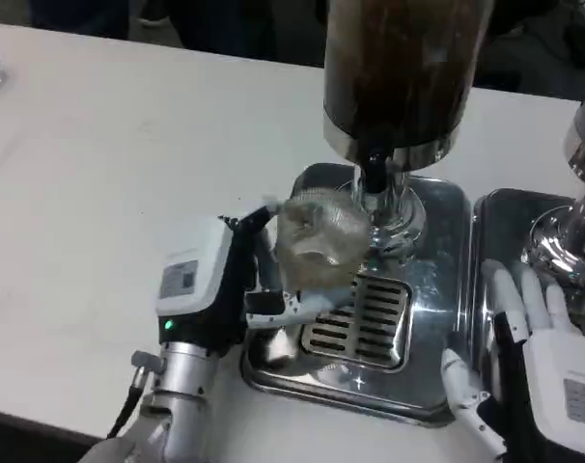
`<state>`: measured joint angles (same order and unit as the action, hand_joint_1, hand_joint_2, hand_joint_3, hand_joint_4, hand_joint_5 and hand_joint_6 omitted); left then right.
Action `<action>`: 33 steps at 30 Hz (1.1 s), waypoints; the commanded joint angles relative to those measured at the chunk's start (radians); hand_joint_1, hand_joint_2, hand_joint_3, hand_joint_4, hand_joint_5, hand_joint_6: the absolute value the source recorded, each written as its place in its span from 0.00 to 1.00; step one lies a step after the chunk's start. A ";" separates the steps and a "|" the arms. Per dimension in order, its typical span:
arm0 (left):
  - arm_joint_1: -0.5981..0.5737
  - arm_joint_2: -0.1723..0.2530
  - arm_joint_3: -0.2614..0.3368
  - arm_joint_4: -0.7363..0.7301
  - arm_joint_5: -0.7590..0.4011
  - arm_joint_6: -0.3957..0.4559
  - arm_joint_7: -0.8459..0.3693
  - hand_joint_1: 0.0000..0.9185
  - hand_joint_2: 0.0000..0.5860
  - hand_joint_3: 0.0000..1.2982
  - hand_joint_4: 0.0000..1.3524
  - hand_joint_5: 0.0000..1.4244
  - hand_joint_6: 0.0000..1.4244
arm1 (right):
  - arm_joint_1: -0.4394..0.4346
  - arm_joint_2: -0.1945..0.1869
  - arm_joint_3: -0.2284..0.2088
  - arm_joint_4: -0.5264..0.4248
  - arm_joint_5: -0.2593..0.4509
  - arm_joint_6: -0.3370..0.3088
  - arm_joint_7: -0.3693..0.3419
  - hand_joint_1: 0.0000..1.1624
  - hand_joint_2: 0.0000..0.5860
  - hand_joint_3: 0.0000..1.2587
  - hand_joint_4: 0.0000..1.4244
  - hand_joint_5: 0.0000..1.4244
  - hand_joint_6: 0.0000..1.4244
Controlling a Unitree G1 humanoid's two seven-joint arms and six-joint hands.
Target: Grasp the cup under the faucet to collect the drink, then remove the cup.
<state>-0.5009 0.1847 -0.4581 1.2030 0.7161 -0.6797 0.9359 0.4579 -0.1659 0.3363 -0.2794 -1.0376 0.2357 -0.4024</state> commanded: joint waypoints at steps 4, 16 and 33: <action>-0.064 -0.046 -0.035 0.017 0.014 0.017 -0.011 0.67 0.00 0.78 0.86 0.86 0.99 | 0.027 -0.012 -0.010 -0.018 -0.010 0.000 -0.021 0.01 0.82 0.04 0.00 0.00 0.13; -0.087 -0.091 -0.089 0.039 0.038 0.040 -0.067 0.66 0.00 0.76 0.86 0.86 0.97 | 0.024 0.009 -0.011 -0.020 -0.013 0.008 -0.025 0.01 0.82 0.04 0.00 0.00 0.13; -0.054 -0.056 -0.083 0.043 0.016 0.008 -0.136 0.29 0.08 0.43 0.50 0.60 0.58 | 0.014 0.018 -0.014 -0.004 -0.001 0.007 -0.035 0.01 0.82 0.04 0.00 0.00 0.13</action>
<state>-0.5625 0.1204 -0.5370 1.2392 0.7400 -0.6525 0.8304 0.4769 -0.1508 0.3264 -0.2846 -1.0385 0.2448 -0.4201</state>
